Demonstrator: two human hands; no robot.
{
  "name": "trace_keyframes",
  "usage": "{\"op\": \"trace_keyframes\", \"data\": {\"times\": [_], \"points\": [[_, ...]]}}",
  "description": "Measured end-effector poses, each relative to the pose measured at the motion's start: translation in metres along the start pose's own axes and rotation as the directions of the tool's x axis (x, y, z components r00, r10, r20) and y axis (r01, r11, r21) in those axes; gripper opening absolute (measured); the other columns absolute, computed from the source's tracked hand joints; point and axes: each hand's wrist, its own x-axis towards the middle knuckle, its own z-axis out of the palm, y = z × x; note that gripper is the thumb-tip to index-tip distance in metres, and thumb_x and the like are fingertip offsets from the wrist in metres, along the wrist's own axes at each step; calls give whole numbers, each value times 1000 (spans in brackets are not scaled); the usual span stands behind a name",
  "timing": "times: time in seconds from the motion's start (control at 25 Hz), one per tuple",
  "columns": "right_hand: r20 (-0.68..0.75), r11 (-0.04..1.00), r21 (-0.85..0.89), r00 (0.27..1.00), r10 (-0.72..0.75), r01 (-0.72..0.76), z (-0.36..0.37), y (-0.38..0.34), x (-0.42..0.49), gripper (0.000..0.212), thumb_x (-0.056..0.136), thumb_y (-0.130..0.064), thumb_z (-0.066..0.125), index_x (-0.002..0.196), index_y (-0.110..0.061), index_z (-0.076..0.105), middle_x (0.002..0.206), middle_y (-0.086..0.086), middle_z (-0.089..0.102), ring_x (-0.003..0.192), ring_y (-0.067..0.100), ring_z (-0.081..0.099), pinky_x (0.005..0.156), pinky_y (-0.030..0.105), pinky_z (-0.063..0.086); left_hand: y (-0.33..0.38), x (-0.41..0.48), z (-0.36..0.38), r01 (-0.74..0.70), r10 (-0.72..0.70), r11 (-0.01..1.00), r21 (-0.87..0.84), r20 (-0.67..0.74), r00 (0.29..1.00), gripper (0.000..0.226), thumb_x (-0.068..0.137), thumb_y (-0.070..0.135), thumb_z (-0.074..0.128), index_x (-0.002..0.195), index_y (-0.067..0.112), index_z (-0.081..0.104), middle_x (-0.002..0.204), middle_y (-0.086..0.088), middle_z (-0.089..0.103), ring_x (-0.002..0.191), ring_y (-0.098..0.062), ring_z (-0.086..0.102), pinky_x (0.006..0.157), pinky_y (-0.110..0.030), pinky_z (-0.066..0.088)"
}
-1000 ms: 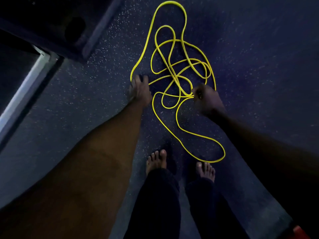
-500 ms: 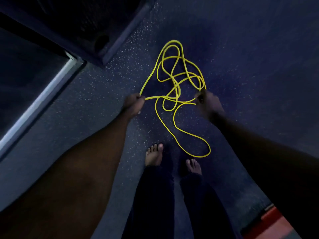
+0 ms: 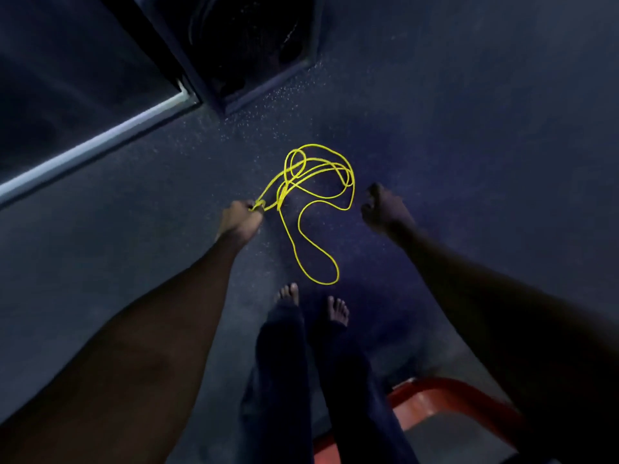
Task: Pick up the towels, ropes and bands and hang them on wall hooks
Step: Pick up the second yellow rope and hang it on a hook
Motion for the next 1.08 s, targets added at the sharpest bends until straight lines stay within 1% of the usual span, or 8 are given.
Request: {"op": "trace_keyframes", "data": {"times": [0.16, 0.32, 0.44, 0.56, 0.72, 0.84, 0.96, 1.08], "points": [[20, 989, -131, 998, 67, -63, -17, 20, -25, 37, 90, -10, 55, 125, 2, 51, 126, 27, 59, 116, 42, 57, 89, 39, 45, -48, -38, 33, 101, -88, 992, -72, 171, 981, 35, 81, 35, 48, 88, 5, 66, 67, -14, 70, 64, -33, 69, 66, -45, 59], [49, 981, -192, 999, -2, 12, 22, 28, -9, 30, 89, -9, 56, 116, 3, 53, 117, 28, 61, 108, 43, 59, 82, 39, 45, -107, -21, 97, 272, -242, 957, -99, 242, 940, 18, 97, 25, 47, 99, 13, 59, 66, -7, 67, 52, -25, 63, 57, -31, 53], [146, 964, -246, 987, -63, 98, 85, 50, 17, 29, 90, -8, 56, 116, 5, 53, 115, 30, 63, 106, 44, 61, 79, 40, 44, -143, 8, 173, 287, -235, 943, -166, 275, 932, 22, 94, 27, 50, 97, 9, 63, 84, -17, 71, 76, -33, 69, 77, -40, 58], [254, 954, -246, 961, -106, 170, 139, 70, 36, 29, 90, -9, 57, 117, 2, 58, 119, 24, 65, 111, 38, 63, 87, 37, 46, -167, 33, 243, 293, -248, 942, -164, 247, 937, 44, 77, 39, 44, 103, 11, 65, 104, -20, 70, 97, -39, 68, 86, -49, 56], [366, 930, -256, 917, -159, 263, 207, 124, 64, 24, 88, -11, 58, 110, -4, 63, 112, 18, 69, 109, 34, 65, 87, 34, 46, -170, 43, 316, 332, -301, 935, -128, 213, 930, 31, 94, 18, 55, 120, 3, 59, 125, -23, 61, 118, -40, 57, 96, -46, 46], [370, 926, -232, 907, -199, 298, 233, 154, 85, 22, 87, -11, 58, 108, -6, 64, 110, 14, 71, 106, 31, 66, 89, 32, 47, -183, 61, 367, 413, -380, 898, -151, 203, 902, 67, 85, 28, 70, 140, 5, 40, 142, -21, 48, 132, -37, 46, 108, -45, 38], [383, 897, -257, 890, -247, 359, 248, 176, 104, 26, 90, -11, 56, 115, -8, 65, 117, 13, 70, 112, 31, 64, 90, 31, 46, -179, 69, 404, 467, -463, 882, -71, 61, 884, 99, 81, 41, 75, 150, 2, 15, 149, -19, 33, 138, -36, 37, 112, -48, 29], [367, 907, -229, 894, -256, 354, 256, 181, 114, 28, 91, -11, 54, 118, -11, 65, 121, 10, 69, 113, 27, 64, 91, 27, 46, -173, 71, 420, 402, -398, 915, 37, -74, 914, 83, 89, 34, 67, 147, -1, 19, 144, -16, 43, 132, -33, 47, 107, -44, 34]]}}
